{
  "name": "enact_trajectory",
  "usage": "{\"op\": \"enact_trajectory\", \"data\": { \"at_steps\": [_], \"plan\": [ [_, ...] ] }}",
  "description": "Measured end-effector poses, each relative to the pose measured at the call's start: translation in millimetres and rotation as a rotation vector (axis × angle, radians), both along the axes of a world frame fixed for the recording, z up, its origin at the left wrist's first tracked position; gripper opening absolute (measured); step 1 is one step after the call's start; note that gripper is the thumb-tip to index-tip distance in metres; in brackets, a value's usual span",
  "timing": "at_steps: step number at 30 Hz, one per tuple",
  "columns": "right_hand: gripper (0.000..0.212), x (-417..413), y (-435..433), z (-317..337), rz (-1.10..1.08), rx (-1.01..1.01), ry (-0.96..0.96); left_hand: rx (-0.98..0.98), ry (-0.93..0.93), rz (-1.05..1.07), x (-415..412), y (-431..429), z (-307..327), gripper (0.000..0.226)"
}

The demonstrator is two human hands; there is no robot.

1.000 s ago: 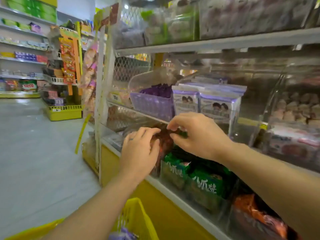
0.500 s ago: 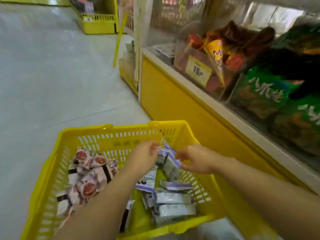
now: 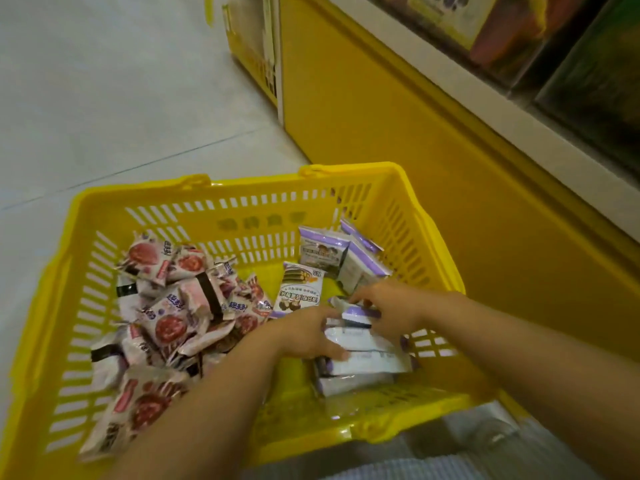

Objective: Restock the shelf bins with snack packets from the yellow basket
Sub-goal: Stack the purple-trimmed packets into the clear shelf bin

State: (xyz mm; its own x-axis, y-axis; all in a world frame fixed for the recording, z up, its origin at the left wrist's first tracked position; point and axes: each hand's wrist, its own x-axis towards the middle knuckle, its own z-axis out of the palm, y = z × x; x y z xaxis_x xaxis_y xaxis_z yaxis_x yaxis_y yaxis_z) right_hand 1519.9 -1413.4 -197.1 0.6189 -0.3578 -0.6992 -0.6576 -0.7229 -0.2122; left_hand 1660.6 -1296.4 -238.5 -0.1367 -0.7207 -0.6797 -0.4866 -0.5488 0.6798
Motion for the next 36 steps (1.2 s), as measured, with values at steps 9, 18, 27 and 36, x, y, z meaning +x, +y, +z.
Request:
{"op": "enact_trajectory", "data": {
  "at_steps": [9,18,27,36],
  "plan": [
    [0.031,5.1,5.2,-9.5,-0.127,-0.157,-0.158,-0.167,-0.026,0.151,-1.5,-5.0,-2.2,0.048],
    [0.012,16.2,-20.4,52.6,-0.187,-0.271,-0.405,-0.327,-0.146,0.318,8.6,-3.0,20.6,0.028],
    [0.022,-5.7,-19.6,174.0,-0.351,-0.449,-0.643,-0.534,-0.368,0.605,32.8,-6.0,123.6,0.037],
    [0.024,-51.6,21.6,254.2,-0.834,-0.117,-1.122,-0.821,-0.500,0.799,13.1,0.3,252.6,0.031]
  ]
}}
